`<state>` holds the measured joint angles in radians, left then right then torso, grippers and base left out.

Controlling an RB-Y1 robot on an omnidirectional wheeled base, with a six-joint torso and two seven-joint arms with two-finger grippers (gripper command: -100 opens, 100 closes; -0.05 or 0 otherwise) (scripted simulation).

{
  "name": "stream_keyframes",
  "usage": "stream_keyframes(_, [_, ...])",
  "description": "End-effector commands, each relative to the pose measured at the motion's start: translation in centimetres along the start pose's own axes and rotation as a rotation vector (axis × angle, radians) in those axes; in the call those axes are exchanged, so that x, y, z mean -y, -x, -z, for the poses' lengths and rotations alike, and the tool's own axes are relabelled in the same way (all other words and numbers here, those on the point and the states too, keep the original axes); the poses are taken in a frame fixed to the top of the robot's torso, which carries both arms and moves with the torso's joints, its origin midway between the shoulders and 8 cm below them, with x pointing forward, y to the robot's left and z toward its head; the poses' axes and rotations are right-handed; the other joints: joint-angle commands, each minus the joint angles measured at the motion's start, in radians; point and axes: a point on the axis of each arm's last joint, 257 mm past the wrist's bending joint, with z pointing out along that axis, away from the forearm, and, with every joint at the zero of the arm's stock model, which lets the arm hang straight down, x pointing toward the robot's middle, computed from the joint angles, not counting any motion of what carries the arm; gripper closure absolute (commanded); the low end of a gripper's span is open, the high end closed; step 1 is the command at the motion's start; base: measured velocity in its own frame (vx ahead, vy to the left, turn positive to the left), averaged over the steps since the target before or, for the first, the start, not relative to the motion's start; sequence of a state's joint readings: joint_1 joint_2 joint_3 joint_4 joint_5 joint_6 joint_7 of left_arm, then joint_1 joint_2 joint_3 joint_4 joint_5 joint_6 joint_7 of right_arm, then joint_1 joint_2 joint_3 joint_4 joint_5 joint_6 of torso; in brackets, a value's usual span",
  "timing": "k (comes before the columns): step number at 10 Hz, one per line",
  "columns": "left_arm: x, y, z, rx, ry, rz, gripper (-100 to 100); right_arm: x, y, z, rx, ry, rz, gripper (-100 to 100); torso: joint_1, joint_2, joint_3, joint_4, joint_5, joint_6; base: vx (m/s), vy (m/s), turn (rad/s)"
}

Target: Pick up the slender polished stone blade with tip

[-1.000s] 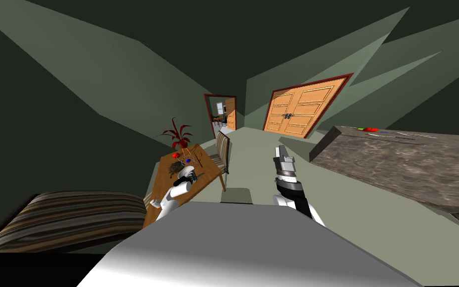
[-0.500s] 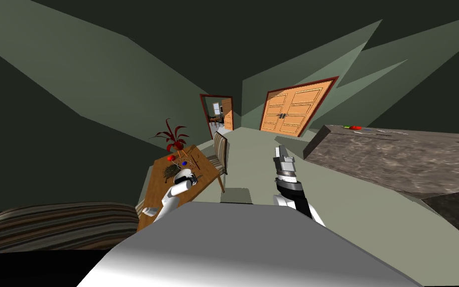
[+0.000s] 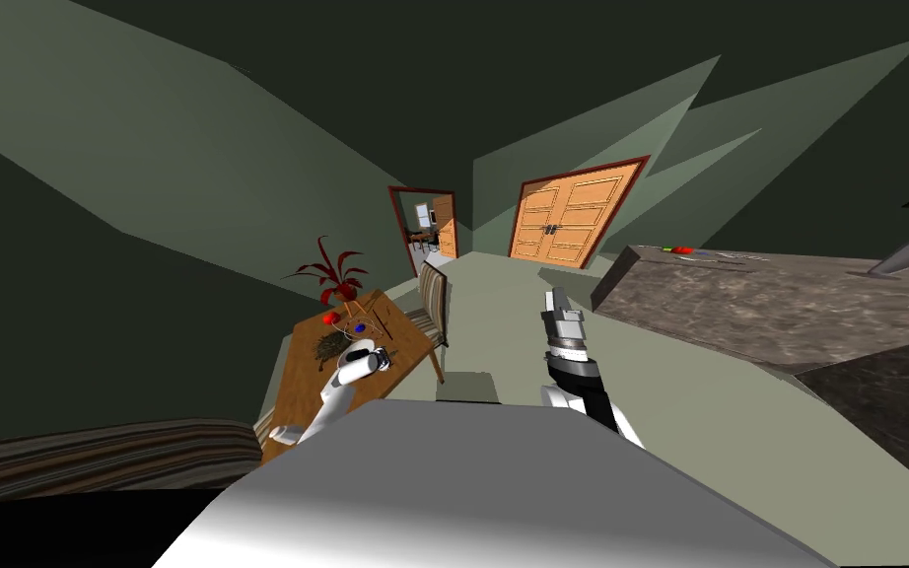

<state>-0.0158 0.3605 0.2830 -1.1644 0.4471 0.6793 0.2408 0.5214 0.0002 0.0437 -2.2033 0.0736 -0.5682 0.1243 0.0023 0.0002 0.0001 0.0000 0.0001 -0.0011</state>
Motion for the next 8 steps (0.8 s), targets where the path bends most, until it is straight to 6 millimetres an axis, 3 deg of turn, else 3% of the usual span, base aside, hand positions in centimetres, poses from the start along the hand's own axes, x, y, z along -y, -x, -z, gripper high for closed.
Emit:
stream_keyframes(1, [-1.1,0.5,-0.3,0.017,0.059,0.033,-100,0.0,0.0,0.0,0.0,0.0,0.0,0,0.0,0.0,0.0,0.0,0.0,0.0,0.017,0.038,-0.094])
stream_keyframes(8, [-5.0,2.3,-0.8,0.076,0.267,0.154,-100,0.0,0.0,0.0,0.0,0.0,0.0,0,0.002,0.0,0.0,0.0,0.0,0.0,0.013,0.064,-0.115])
